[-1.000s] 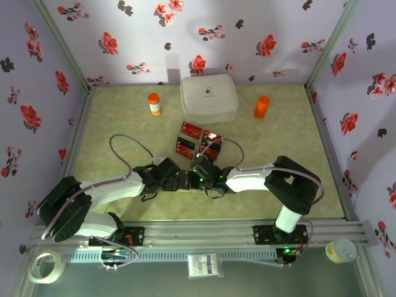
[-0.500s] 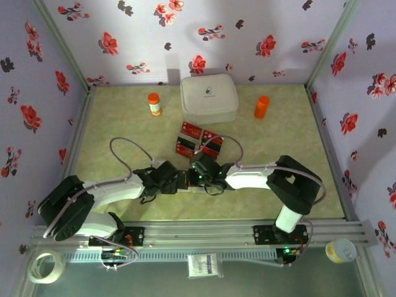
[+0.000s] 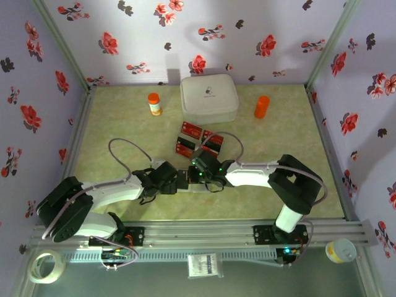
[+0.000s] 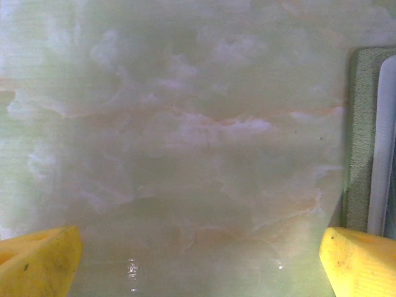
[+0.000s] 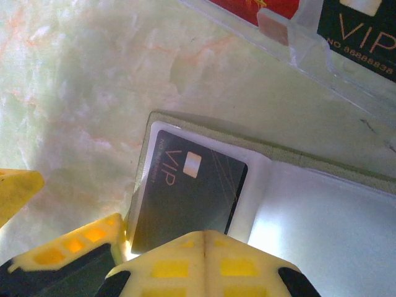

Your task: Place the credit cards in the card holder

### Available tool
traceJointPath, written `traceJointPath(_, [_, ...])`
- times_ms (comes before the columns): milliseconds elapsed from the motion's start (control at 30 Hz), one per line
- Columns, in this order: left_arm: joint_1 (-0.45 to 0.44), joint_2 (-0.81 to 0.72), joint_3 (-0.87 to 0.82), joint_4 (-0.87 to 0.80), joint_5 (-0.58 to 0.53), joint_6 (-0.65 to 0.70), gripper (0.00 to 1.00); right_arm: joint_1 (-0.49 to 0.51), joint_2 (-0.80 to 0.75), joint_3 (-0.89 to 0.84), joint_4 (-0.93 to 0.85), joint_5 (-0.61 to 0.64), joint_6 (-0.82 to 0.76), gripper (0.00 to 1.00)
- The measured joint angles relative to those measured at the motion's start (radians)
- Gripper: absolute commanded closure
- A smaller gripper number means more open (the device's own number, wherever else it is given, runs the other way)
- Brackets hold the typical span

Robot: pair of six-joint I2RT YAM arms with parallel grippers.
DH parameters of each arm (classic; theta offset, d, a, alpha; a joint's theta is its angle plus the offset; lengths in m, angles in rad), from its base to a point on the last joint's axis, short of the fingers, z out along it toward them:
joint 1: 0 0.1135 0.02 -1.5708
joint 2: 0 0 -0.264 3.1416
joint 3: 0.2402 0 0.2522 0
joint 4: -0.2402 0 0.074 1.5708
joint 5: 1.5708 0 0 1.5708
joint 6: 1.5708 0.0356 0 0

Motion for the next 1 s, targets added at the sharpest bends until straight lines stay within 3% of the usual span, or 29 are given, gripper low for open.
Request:
traceJointPath(500, [0.0, -0.006, -0.001, -0.003, 0.0, -0.003, 0.0, -0.005, 0.061, 0.037, 0.001, -0.021, -0.003, 0.97])
traceJointPath(667, [0.0, -0.02, -0.001, -0.019, 0.0, -0.003, 0.0, -0.006, -0.013, 0.035, -0.016, -0.019, -0.007, 0.91])
traceJointPath(1000, [0.0, -0.098, 0.028, -0.086, 0.0, -0.003, 0.0, -0.044, -0.171, -0.107, -0.023, 0.023, -0.007, 0.9])
